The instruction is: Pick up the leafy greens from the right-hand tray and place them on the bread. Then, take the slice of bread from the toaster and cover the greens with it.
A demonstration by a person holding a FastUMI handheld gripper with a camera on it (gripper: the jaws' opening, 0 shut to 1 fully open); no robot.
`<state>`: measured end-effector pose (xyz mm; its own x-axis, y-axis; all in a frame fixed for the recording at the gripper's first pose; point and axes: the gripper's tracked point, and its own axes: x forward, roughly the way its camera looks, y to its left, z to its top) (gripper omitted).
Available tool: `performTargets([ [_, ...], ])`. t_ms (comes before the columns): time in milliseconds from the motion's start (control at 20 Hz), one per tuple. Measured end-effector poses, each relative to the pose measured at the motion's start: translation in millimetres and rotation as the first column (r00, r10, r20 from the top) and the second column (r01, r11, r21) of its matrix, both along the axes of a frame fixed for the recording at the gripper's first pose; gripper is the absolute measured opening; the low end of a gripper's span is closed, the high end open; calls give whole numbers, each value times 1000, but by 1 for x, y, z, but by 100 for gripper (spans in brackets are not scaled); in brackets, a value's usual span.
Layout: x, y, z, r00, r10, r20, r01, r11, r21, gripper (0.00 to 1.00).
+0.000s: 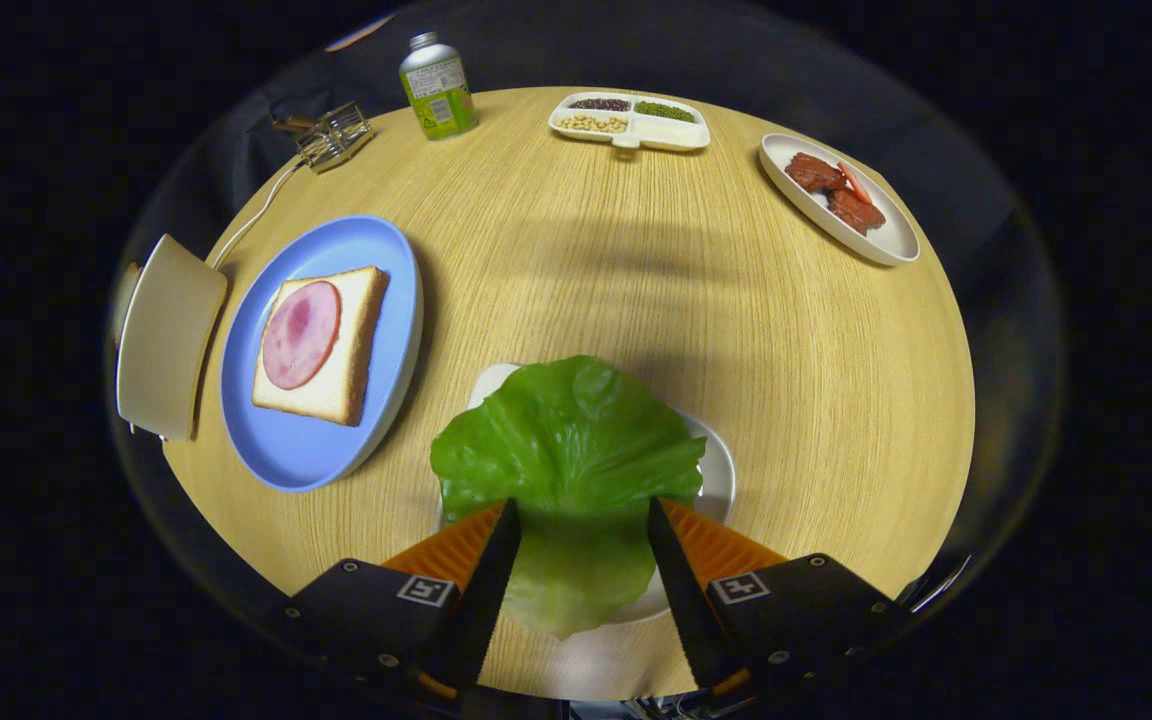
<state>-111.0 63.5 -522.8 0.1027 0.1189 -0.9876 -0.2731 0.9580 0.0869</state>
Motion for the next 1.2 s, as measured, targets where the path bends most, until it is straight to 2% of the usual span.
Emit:
performTargets([
  [150, 1, 1, 0, 1000, 10, 5, -10, 1000, 5, 70],
  [200, 2, 0, 0, 1000, 7, 9, -7, 1000, 6, 63],
  [400, 2, 0, -1, 999, -50, 3, 50, 999, 1, 25],
  [500, 3, -1, 0, 996, -92, -14, 92, 996, 8, 12],
  [600, 2, -1, 3, 987, -154, -39, 155, 988, 29, 4],
  [700, 5, 0, 13, 983, -180, -22, 181, 982, 54, 3],
  [900, 17, 13, 44, 982, -186, 28, 183, 978, 101, 3],
  [1200, 31, 70, 86, 983, -178, 52, 161, 958, 238, 3],
])
